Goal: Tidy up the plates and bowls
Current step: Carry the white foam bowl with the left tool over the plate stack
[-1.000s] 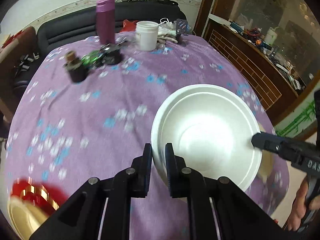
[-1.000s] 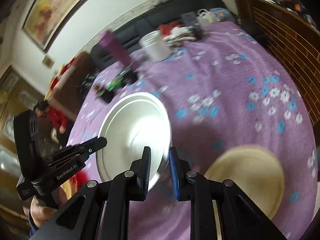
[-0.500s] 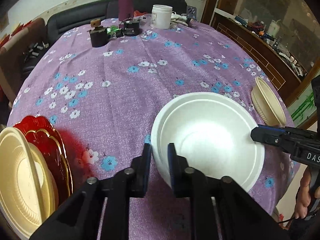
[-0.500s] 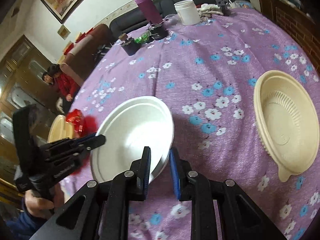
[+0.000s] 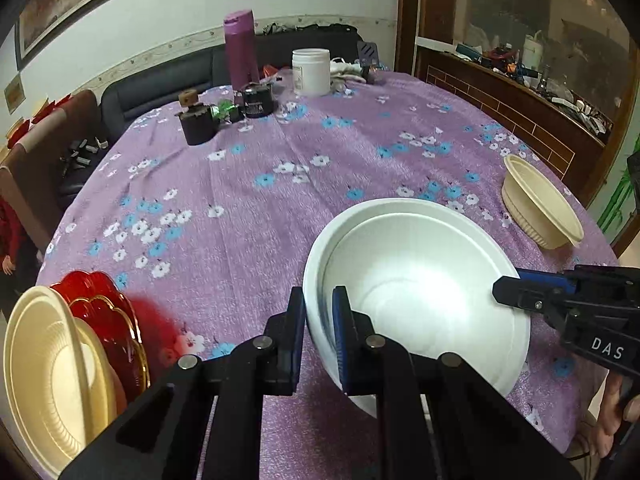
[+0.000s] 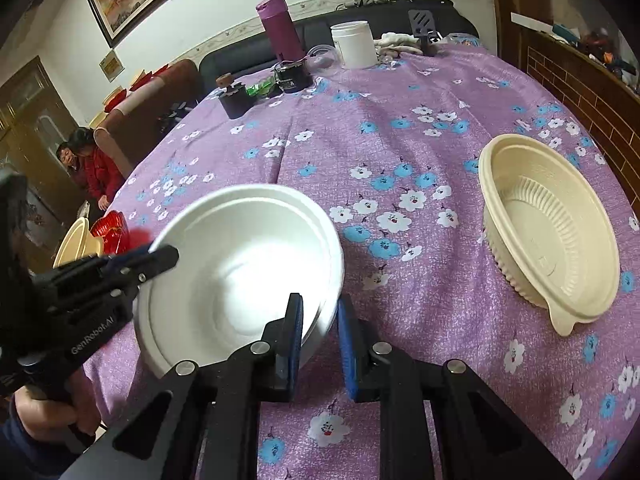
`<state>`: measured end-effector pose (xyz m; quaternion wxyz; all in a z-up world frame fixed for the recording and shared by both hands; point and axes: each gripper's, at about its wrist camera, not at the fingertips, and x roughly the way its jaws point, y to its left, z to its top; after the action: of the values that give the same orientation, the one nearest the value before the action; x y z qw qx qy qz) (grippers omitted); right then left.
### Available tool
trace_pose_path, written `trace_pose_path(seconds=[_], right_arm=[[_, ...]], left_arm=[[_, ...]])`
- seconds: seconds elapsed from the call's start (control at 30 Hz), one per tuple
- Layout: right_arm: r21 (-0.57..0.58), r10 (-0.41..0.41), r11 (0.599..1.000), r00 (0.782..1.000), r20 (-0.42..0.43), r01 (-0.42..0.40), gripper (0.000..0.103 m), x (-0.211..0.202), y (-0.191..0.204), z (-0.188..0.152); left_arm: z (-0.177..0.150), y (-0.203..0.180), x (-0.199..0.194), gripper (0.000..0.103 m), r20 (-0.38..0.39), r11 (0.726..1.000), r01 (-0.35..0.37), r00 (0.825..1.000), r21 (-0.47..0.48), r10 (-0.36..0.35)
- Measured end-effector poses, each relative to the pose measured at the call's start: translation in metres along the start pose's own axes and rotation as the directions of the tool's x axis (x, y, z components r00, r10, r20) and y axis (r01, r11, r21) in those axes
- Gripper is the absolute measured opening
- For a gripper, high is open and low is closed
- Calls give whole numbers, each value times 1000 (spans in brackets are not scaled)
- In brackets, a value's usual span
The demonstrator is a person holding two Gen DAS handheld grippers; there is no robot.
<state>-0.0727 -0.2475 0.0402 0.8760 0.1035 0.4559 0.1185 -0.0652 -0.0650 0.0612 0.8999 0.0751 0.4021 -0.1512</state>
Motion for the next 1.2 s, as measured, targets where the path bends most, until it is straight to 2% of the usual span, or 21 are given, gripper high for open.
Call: trace_pose_path(seconds=[0.7,0.97,1.2], right_arm=[[-27,44,999,998,35,-43,19,-18,36,14],[-48,134,990,990,48,-131,19,-32,65,32],[-118,207,973,977,57,-199,19,-35,113,49]], left_arm=[[0,33,-29,13,56,999,-5,998,-45,8],[5,66,-70,15,124,996,-16,992,-92,27],[-1,106,-107,19,166,989,-75,981,-130,97]])
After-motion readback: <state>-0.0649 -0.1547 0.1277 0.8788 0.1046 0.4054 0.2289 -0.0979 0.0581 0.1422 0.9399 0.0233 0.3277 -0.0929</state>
